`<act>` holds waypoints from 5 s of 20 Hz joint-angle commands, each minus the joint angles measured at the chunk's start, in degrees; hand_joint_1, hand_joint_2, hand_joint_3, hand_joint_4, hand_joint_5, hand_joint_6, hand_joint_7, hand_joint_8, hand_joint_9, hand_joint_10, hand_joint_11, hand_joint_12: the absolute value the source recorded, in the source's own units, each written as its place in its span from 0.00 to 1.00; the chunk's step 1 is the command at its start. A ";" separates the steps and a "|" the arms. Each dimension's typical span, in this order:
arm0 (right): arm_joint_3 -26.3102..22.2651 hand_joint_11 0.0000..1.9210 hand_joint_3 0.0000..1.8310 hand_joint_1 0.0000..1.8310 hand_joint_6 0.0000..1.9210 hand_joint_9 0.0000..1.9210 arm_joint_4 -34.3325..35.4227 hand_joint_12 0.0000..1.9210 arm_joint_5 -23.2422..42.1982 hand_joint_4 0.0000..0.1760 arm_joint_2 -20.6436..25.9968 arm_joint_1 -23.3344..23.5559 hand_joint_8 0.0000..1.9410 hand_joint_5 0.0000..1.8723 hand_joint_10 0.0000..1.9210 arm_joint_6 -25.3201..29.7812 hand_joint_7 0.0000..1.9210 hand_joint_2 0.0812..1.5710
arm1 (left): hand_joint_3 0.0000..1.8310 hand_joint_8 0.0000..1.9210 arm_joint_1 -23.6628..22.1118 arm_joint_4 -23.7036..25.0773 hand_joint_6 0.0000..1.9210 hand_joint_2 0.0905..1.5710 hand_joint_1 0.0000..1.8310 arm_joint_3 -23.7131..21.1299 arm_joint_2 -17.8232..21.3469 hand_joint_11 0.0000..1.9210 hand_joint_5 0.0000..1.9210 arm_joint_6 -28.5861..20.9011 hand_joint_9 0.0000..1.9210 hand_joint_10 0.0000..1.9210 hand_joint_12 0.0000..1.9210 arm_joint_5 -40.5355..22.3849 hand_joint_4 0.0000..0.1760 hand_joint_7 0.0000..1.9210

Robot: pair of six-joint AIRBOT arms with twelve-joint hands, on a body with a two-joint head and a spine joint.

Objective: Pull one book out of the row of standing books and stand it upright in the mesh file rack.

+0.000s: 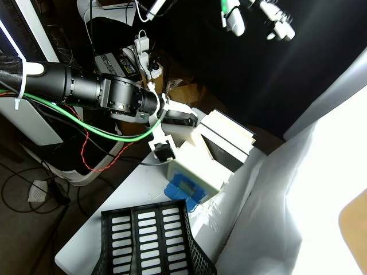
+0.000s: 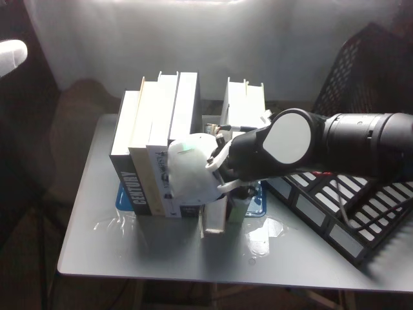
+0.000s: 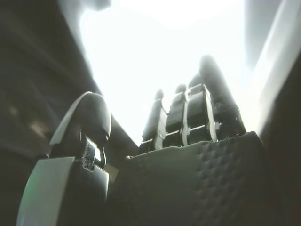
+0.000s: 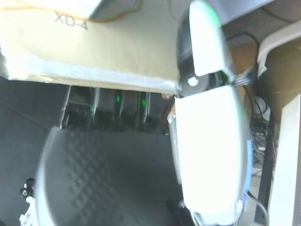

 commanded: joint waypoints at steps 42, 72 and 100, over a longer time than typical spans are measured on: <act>-11.33 0.25 0.00 0.75 0.61 0.43 13.30 0.95 13.96 0.00 17.61 12.95 0.51 0.44 0.72 1.02 0.52 0.72 | 0.00 0.00 -1.70 -2.67 0.00 0.94 0.27 -0.03 -0.52 0.00 0.07 -0.53 0.00 0.00 1.00 -5.88 0.14 0.00; -12.27 0.22 0.00 0.72 0.65 0.40 17.18 1.00 17.90 0.00 32.60 34.83 0.66 0.37 0.84 11.47 0.44 0.76 | 0.00 0.00 -5.82 1.27 0.00 0.94 0.23 1.53 -3.34 0.00 0.04 -1.49 0.00 0.00 0.00 -3.01 0.36 0.00; -18.68 0.54 0.00 0.70 0.50 0.53 -30.66 0.98 13.34 0.00 44.96 41.28 0.67 0.48 0.93 40.22 0.48 0.72 | 0.00 0.00 -6.85 2.47 0.00 0.92 0.27 0.33 -4.18 0.00 0.03 -2.25 0.00 0.00 0.00 -1.42 0.06 0.00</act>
